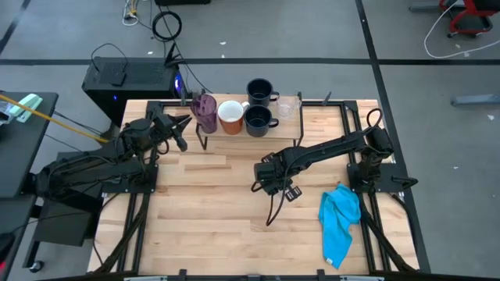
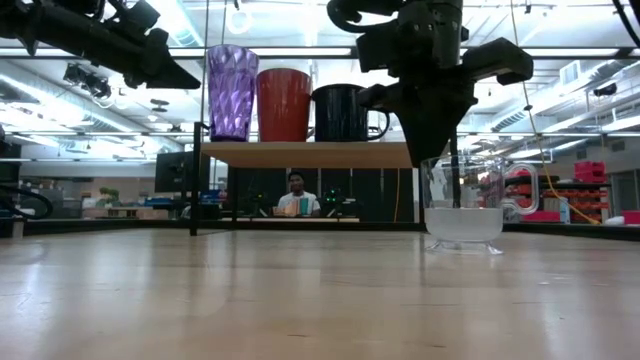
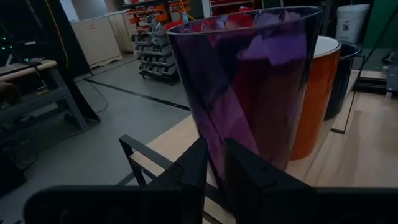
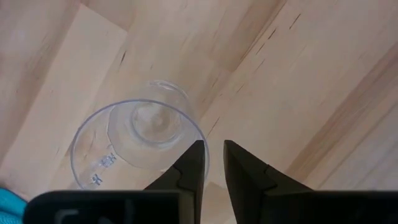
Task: Stack small to large cups/mugs on shelf
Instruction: Align the transparent mug with the other transparent mug on the shelf
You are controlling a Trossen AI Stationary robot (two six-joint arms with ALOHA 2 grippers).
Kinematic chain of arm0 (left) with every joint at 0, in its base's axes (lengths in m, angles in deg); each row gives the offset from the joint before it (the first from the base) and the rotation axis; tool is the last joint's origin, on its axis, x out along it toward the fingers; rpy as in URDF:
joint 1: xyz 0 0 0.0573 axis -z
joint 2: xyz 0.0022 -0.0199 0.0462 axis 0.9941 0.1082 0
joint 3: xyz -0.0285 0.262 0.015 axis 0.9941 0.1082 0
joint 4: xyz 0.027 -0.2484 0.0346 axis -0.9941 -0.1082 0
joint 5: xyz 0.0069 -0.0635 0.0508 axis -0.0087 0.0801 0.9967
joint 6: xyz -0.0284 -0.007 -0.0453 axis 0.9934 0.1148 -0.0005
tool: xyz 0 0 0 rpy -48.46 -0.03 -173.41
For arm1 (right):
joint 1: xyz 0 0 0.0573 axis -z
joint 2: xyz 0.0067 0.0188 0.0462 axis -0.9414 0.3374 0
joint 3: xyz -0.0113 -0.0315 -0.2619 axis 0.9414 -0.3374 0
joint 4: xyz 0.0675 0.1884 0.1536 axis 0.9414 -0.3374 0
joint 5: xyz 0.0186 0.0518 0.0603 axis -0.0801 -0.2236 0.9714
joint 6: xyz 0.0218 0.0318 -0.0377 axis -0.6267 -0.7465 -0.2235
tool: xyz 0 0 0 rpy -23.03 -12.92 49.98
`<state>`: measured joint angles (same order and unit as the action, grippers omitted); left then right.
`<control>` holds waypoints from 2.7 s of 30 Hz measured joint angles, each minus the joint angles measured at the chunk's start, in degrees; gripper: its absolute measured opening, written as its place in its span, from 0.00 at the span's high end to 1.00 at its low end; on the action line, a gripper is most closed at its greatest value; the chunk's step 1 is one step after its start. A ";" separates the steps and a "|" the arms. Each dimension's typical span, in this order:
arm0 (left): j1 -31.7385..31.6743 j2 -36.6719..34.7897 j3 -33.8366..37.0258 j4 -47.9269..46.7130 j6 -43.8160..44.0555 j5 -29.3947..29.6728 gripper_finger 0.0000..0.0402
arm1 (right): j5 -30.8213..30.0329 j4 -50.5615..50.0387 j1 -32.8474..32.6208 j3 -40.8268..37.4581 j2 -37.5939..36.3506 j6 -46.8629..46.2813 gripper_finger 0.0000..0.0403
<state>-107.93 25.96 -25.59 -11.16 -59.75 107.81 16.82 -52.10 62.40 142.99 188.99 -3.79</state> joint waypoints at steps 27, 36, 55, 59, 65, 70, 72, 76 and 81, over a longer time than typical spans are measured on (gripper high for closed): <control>0.00 0.00 0.00 -0.02 -0.01 0.00 0.85 | 0.02 -0.07 -0.02 0.79 0.11 -5.84 0.70; -0.01 0.02 -0.01 -0.02 -0.01 0.01 0.85 | 0.64 -5.44 -0.17 6.09 0.11 -23.47 0.60; 0.00 0.02 -0.01 -0.02 -0.01 0.02 0.85 | 1.15 -19.15 -10.66 4.61 -3.30 -56.64 0.35; -0.02 0.02 -0.01 -0.02 0.00 0.00 0.84 | 0.46 -16.14 -11.70 1.57 -5.75 -61.49 0.30; -0.02 0.02 -0.01 -0.02 -0.01 0.00 0.85 | 0.42 -6.97 -11.96 -6.30 -9.17 -65.88 0.26; -0.02 0.02 -0.01 -0.02 0.00 0.01 0.86 | -0.40 -4.17 -11.91 -11.20 -9.33 -65.20 0.27; -0.02 0.02 -0.01 -0.02 -0.01 0.00 0.86 | -0.45 -1.69 -11.74 -13.00 -9.32 -64.89 0.27; -0.02 0.02 0.01 -0.02 -0.01 0.00 0.85 | -0.48 0.21 -11.42 -15.51 -9.31 -64.30 0.27; -0.02 0.02 -0.01 -0.02 -0.01 0.02 0.84 | -0.71 0.04 -10.12 -17.57 -9.31 -63.84 0.27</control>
<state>-107.95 25.98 -25.60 -11.18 -59.76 107.83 16.11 -52.06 52.28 125.42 179.68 -67.63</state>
